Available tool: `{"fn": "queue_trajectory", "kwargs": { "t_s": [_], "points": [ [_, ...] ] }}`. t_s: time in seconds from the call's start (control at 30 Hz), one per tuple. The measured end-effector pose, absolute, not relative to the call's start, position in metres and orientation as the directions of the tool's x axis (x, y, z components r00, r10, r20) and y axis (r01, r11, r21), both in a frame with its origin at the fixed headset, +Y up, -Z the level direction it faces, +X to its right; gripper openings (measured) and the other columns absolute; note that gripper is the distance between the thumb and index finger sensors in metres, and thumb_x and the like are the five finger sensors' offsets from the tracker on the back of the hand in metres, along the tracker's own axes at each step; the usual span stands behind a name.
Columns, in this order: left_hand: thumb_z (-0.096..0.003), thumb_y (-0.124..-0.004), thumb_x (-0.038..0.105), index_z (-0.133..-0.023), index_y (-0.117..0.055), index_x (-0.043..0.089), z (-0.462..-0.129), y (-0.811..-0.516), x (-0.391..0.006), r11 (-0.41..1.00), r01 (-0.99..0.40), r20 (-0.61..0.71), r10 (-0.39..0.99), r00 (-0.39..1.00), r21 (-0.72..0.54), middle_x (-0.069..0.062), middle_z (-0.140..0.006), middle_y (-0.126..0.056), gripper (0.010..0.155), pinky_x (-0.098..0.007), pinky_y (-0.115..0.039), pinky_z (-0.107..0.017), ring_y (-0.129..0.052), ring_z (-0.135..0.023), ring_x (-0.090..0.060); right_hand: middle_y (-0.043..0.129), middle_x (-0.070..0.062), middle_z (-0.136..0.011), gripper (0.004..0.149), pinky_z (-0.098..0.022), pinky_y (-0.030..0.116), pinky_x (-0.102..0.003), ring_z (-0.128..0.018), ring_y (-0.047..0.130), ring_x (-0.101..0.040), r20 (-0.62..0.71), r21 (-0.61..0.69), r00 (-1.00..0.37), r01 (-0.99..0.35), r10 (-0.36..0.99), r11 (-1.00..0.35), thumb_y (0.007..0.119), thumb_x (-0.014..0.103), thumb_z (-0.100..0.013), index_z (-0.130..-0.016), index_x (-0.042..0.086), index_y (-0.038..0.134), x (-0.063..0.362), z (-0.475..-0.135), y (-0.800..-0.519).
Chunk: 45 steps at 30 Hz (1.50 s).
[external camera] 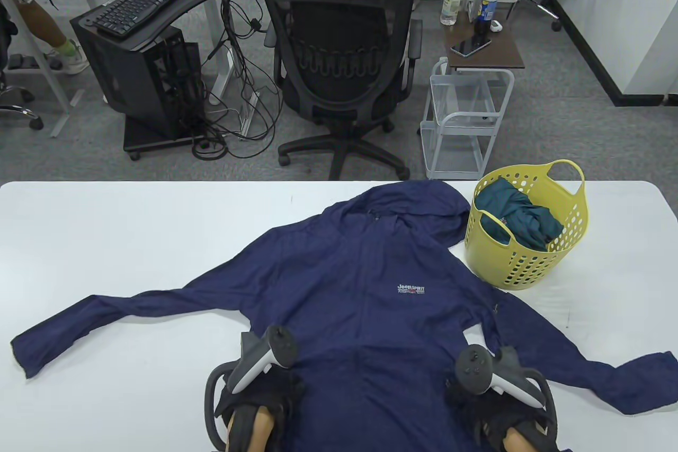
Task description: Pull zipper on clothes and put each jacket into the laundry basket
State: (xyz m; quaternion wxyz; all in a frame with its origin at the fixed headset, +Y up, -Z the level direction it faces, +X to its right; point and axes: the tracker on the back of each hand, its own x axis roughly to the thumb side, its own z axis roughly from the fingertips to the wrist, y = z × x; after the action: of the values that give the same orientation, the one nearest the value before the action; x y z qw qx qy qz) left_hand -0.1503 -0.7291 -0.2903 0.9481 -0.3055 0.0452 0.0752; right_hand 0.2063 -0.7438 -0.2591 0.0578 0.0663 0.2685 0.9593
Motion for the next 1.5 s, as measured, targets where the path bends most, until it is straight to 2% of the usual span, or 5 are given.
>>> {"fn": "queue_trajectory", "kwargs": {
  "t_s": [0.3,0.67,1.07,1.23,1.5],
  "points": [
    [-0.0411,-0.064,0.060,-0.101,-0.057,0.054,-0.337,-0.711,-0.129,0.948,-0.210,-0.153,0.177,0.972,-0.238,0.015,-0.119,-0.058,0.060,-0.064,-0.042,-0.075,-0.049,-0.111,-0.032,0.069,-0.004,-0.113,0.053,-0.068,0.057,-0.064,-0.103,0.061,-0.045,0.012,0.160,-0.957,-0.283,0.289,-0.946,0.085,0.039,-0.049,-0.100,0.028,0.077,0.189,-0.301,-0.705],
    [-0.0381,-0.059,0.062,-0.096,-0.036,0.065,-0.379,-0.791,-0.141,0.895,-0.083,-0.178,0.004,0.984,-0.438,0.017,-0.120,-0.024,0.063,-0.063,-0.034,-0.075,-0.027,-0.112,-0.030,0.019,0.007,-0.122,0.083,-0.072,0.023,-0.072,-0.108,0.009,-0.043,-0.033,0.423,-0.968,-0.239,0.249,-0.874,0.079,0.059,-0.043,-0.109,0.039,0.034,0.164,-0.363,-0.789],
    [-0.0402,-0.059,0.063,-0.102,-0.059,0.046,-0.341,-0.739,-0.133,0.779,0.055,-0.156,-0.194,0.969,-0.625,0.002,-0.108,-0.079,0.065,-0.062,-0.052,-0.071,-0.072,-0.101,-0.034,0.026,-0.007,-0.120,0.079,-0.066,0.049,-0.074,-0.103,0.034,-0.057,0.174,0.413,-0.981,-0.004,0.083,-0.911,0.076,0.054,-0.047,-0.110,0.029,0.036,0.139,-0.284,-0.782],
    [-0.0402,-0.063,0.060,-0.102,-0.060,0.046,-0.359,-0.700,-0.111,0.939,-0.054,-0.215,-0.021,0.976,-0.339,0.005,-0.110,-0.077,0.063,-0.063,-0.052,-0.070,-0.069,-0.102,-0.035,0.024,-0.008,-0.120,0.078,-0.066,0.047,-0.074,-0.102,0.031,-0.057,0.178,0.398,-0.978,-0.030,0.110,-0.917,0.072,0.055,-0.048,-0.110,0.028,0.033,0.139,-0.276,-0.787],
    [-0.0392,-0.065,0.056,-0.099,-0.053,0.055,-0.440,-0.689,-0.043,0.982,0.144,-0.060,-0.151,0.987,-0.119,0.017,-0.114,-0.066,0.061,-0.060,-0.052,-0.073,-0.060,-0.108,-0.026,0.023,-0.008,-0.120,0.077,-0.066,0.046,-0.074,-0.103,0.031,-0.056,0.196,0.390,-0.974,-0.027,0.111,-0.921,0.071,0.054,-0.048,-0.110,0.028,0.033,0.141,-0.272,-0.789]
  ]
}}
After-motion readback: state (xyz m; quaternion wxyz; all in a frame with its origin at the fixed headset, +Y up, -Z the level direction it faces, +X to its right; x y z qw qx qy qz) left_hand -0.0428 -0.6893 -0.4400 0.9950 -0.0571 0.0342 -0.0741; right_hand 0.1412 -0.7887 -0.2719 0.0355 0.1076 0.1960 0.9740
